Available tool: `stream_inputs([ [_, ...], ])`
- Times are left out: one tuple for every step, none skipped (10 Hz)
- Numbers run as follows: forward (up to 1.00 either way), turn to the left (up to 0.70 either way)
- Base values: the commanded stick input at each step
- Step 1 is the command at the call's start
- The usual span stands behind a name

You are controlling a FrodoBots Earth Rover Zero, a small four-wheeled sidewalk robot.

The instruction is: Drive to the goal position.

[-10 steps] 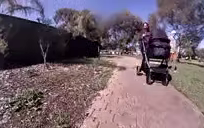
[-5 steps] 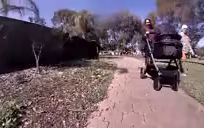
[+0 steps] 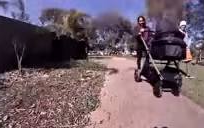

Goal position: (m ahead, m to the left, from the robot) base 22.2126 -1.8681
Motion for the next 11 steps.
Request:
stream_inputs([
  [0.0,0.0],
  [0.0,0.0],
  [0.0,0.0],
  [0.0,0.0],
  [0.0,0.0],
  [0.0,-0.04],
  [0.0,-0.05],
  [0.0,-0.04],
  [0.0,-0.02],
  [0.0,-0.01],
  [0.0,0.0],
])
